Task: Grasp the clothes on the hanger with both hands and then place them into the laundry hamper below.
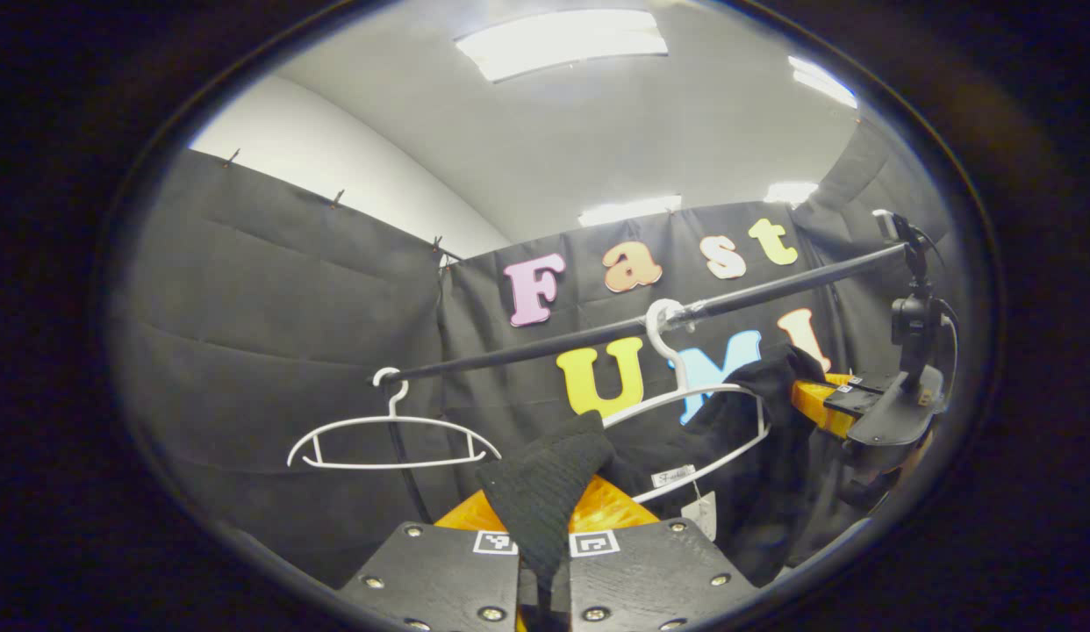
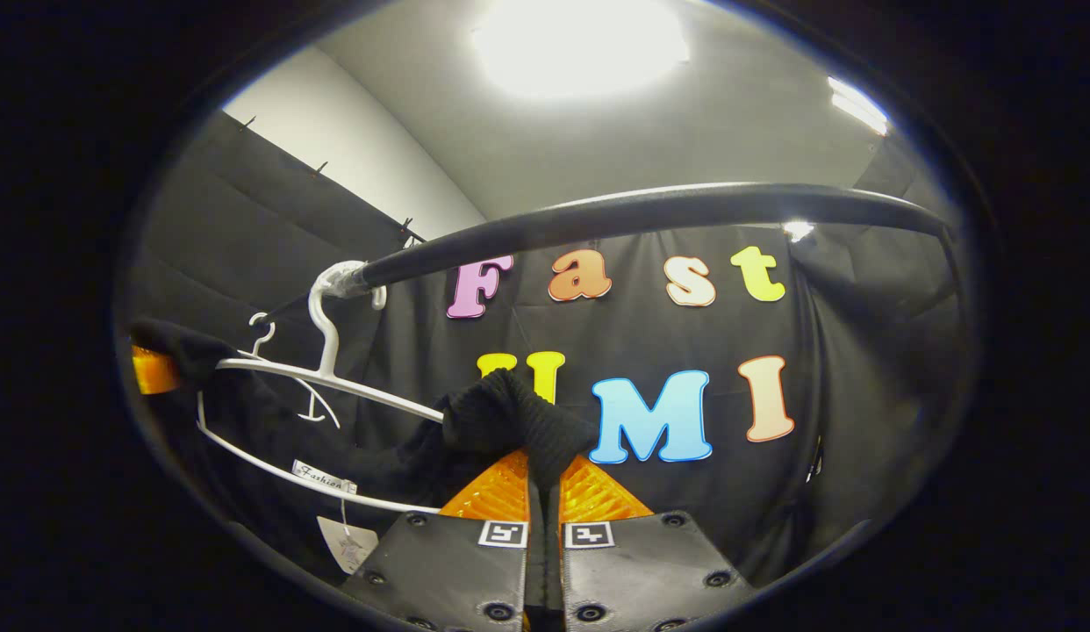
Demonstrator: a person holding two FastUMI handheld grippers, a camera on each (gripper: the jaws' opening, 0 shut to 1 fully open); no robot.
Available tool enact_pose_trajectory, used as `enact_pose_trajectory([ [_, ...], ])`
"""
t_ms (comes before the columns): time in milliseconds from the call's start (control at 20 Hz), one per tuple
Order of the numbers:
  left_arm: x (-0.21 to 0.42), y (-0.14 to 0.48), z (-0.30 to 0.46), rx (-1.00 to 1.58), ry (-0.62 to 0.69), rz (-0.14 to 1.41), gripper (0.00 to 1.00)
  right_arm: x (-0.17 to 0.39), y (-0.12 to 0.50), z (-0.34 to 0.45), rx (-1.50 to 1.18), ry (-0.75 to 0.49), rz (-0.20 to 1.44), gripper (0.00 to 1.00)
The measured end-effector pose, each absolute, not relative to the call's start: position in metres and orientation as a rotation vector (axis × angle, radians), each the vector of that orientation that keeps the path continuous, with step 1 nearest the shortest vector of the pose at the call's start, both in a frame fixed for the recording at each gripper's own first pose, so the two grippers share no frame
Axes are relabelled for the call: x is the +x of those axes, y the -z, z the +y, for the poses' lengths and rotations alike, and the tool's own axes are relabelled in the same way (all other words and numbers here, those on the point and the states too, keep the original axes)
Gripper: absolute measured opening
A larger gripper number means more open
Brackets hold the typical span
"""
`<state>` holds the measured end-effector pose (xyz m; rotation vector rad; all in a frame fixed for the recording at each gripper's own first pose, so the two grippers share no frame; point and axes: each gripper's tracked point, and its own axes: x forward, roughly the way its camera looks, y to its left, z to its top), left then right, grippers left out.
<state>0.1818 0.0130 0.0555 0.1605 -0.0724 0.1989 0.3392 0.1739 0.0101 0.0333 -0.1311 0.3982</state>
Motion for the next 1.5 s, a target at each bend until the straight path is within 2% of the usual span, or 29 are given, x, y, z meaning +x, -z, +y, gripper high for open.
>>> enact_pose_trajectory([
  [350,0.179,-0.072,0.061,0.150,-0.247,-0.086,0.05,0.364,-0.009,0.138,0.019,-0.311,-0.131,0.01],
  [950,0.200,-0.057,0.118,0.135,-0.239,-0.048,0.05,0.392,0.026,0.118,-0.009,-0.283,-0.068,0.01],
  [1200,0.208,-0.013,0.150,0.082,-0.260,0.046,0.06,0.396,0.057,0.127,-0.040,-0.301,0.011,0.01],
  [1500,0.210,0.036,0.151,0.042,-0.239,0.113,0.07,0.400,0.095,0.128,-0.066,-0.309,0.095,0.01],
])
